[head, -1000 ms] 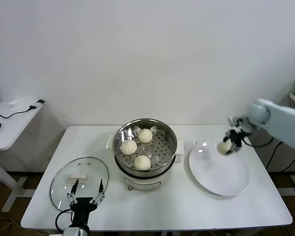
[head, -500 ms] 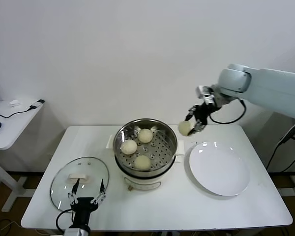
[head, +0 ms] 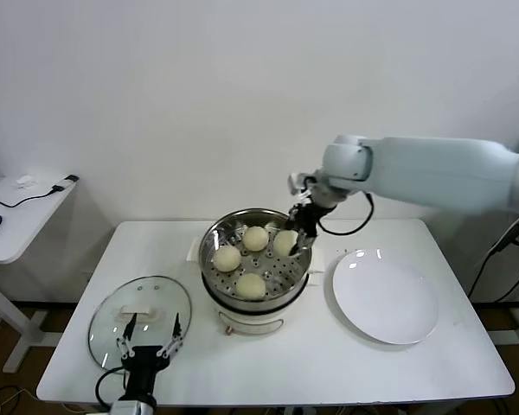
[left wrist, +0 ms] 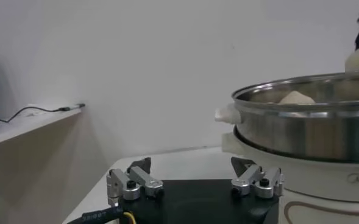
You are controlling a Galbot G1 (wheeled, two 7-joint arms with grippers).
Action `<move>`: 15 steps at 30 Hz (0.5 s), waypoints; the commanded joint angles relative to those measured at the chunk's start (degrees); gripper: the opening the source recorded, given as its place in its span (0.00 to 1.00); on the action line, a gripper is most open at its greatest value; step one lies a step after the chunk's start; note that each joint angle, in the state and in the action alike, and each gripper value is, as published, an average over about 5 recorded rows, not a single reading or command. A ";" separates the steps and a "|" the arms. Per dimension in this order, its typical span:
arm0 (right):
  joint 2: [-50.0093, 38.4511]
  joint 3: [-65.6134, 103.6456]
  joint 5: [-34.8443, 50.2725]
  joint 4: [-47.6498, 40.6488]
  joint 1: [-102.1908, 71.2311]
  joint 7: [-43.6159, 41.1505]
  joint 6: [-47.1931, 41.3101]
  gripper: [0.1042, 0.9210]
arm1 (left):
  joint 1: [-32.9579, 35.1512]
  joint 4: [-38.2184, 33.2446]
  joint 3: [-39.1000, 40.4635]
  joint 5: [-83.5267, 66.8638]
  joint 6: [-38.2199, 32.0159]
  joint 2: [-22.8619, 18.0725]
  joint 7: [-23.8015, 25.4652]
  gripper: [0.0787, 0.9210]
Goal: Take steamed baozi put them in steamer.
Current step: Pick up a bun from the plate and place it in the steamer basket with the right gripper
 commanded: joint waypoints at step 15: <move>3.70 2.52 -2.52 -5.70 -9.72 3.40 -0.06 0.63 | -0.59 0.64 -0.31 0.04 0.03 0.07 -0.02 0.88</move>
